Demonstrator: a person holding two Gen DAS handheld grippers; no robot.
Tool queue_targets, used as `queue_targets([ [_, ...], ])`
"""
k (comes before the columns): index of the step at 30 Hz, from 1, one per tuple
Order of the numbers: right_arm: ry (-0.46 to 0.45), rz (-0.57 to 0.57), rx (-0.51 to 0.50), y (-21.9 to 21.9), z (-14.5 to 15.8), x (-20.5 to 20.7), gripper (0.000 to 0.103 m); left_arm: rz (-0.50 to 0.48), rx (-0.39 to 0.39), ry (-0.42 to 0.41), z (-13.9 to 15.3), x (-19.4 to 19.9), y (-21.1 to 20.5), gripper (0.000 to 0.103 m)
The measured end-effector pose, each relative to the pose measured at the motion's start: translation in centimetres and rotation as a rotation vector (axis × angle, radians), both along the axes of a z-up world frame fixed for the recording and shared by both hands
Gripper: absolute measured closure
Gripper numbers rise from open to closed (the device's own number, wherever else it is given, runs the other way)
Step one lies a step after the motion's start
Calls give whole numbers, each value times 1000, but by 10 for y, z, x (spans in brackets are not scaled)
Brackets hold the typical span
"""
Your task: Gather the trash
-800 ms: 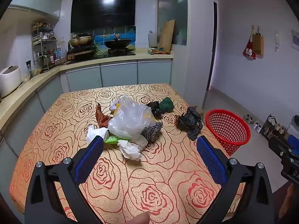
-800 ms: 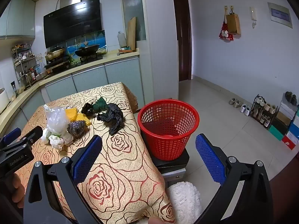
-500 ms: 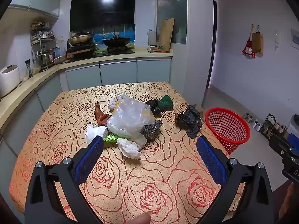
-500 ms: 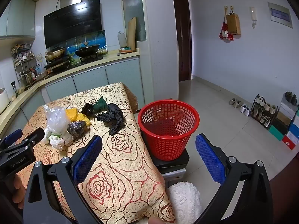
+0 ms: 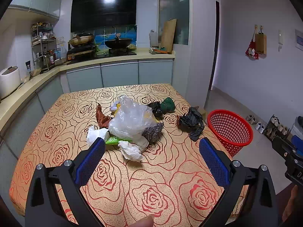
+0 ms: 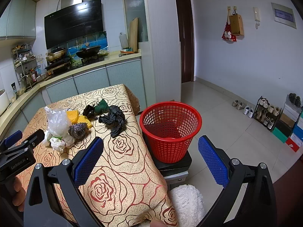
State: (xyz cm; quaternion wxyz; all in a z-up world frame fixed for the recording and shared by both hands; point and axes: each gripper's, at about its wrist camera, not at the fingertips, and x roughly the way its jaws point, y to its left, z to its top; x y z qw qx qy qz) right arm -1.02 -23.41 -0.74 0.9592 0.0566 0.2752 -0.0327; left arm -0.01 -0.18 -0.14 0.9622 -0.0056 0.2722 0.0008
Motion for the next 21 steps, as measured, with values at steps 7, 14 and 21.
queue_targets([
  [7,-1,-1,-2,0,0,0,5,2,0,0,1,0,-1,7],
  [14,-2,-1,-2,-1,-1,0,5,1,-2,2,1,0,-1,7],
  [21,0,-5,0,-1,1,2,5,2,-1,1,0,0,0,7],
])
